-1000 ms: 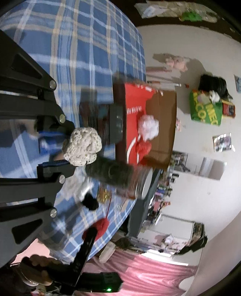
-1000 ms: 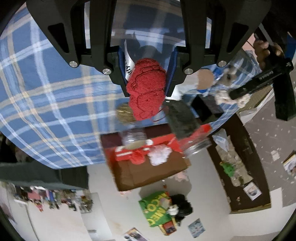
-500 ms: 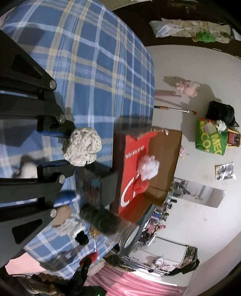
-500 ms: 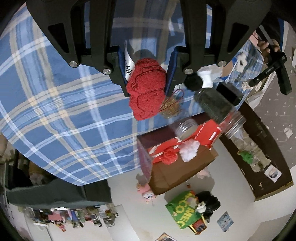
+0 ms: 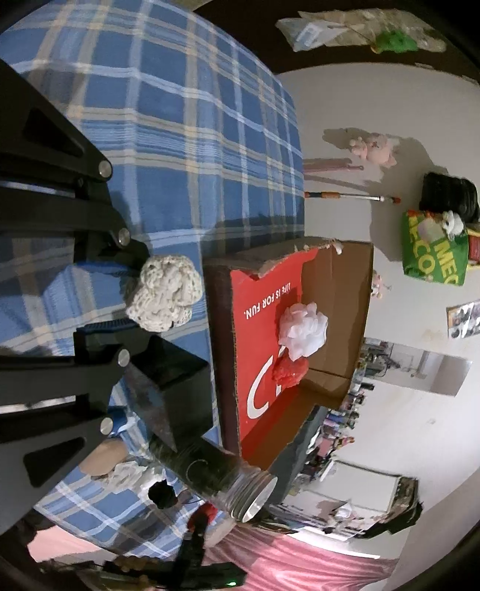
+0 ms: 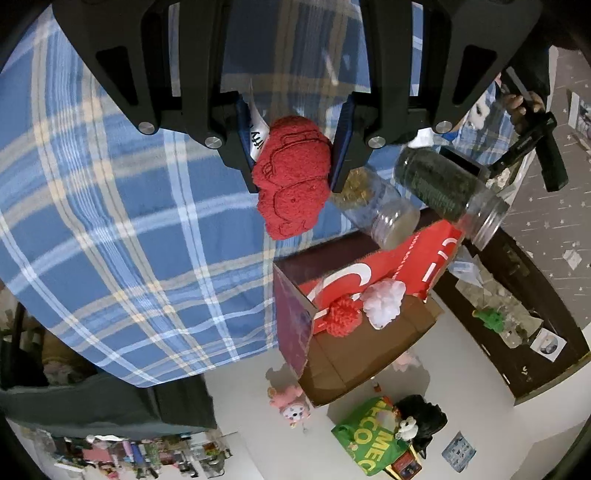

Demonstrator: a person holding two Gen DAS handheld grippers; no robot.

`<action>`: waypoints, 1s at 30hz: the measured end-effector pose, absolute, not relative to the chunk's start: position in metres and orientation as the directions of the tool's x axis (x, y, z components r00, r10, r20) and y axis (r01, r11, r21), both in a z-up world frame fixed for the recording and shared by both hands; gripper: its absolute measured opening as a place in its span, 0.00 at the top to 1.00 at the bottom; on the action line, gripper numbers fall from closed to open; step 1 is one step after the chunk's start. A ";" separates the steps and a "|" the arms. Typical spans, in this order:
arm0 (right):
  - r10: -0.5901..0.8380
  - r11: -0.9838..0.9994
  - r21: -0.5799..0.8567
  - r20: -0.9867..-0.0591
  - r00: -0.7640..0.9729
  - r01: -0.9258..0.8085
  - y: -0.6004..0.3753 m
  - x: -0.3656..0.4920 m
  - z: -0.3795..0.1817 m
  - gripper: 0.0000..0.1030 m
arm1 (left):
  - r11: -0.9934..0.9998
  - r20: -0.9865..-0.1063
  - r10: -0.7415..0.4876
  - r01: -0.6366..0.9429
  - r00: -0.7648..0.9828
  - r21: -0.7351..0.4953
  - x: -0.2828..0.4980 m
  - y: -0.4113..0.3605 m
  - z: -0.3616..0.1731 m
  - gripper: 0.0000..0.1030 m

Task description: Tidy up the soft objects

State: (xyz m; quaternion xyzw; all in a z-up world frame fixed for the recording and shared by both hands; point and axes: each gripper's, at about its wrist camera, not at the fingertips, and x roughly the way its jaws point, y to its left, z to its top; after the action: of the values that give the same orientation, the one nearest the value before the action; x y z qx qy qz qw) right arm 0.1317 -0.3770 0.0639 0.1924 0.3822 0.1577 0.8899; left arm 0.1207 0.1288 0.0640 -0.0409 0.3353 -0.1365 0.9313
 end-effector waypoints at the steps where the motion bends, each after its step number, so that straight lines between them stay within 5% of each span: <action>1: 0.430 0.877 0.459 -0.623 0.653 -0.140 -0.377 0.136 0.065 0.66 | 0.959 -0.617 -0.282 0.237 0.735 -0.155 0.124 0.128 0.066 0.79; 30: 0.577 0.814 0.533 -0.687 0.442 -0.233 -0.357 0.219 0.085 0.66 | 0.904 -0.675 -0.357 0.420 0.645 -0.077 0.184 0.103 0.096 0.79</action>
State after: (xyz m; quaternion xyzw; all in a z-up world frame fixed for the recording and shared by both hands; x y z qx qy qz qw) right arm 0.2190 -0.3567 0.0846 0.1832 0.4684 0.2443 0.8291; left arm 0.1844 0.1029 0.0961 0.0436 0.3625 -0.2145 0.9059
